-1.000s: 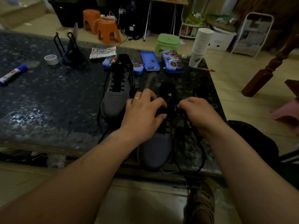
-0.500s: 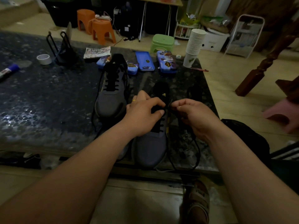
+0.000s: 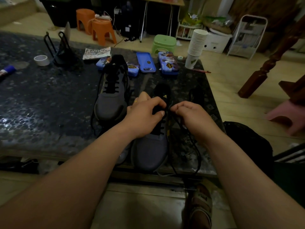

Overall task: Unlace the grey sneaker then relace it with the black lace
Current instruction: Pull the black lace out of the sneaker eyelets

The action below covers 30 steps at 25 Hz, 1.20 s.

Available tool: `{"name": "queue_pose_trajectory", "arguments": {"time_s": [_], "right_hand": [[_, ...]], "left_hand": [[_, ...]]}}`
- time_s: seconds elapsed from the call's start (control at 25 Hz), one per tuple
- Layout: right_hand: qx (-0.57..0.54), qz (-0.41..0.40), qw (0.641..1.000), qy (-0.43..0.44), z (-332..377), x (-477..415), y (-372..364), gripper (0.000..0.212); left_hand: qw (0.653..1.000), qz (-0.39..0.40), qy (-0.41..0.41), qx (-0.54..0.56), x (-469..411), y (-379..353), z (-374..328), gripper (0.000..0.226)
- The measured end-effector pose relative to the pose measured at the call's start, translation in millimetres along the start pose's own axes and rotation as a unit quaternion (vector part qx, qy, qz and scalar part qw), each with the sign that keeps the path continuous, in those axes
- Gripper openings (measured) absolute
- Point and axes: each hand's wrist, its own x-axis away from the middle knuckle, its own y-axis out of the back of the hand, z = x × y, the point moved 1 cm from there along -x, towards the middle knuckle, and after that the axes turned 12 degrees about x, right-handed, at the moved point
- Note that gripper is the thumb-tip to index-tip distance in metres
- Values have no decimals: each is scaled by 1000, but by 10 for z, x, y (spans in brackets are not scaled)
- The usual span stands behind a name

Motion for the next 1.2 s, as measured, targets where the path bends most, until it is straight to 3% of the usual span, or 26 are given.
{"name": "queue_pose_trajectory", "arguments": {"time_s": [0.2,0.48,0.68,0.84,0.96,1.08,1.2], "right_hand": [[70,-55,996,3,76,-25,-127,51],[93,-62,994,18,106,-97,-85,33],[97,-38,994,18,85,-82,-58,31],[95,-44,994,22,80,-94,-49,30],[121,-47,991,37,83,-102,-48,32],[137,-54,988,44,110,-122,-61,35],[151,-51,986,43,106,-128,-81,37]], "left_hand": [[1000,-1,-9,26,-10,-8,-31,6],[997,-46,-68,-9,44,38,-27,15],[996,-10,-76,-47,49,37,2,29],[994,-23,-9,102,56,98,-67,7],[977,1,53,205,87,198,-82,21],[986,58,50,150,131,271,-81,35],[968,-25,55,243,196,292,-91,36]]}}
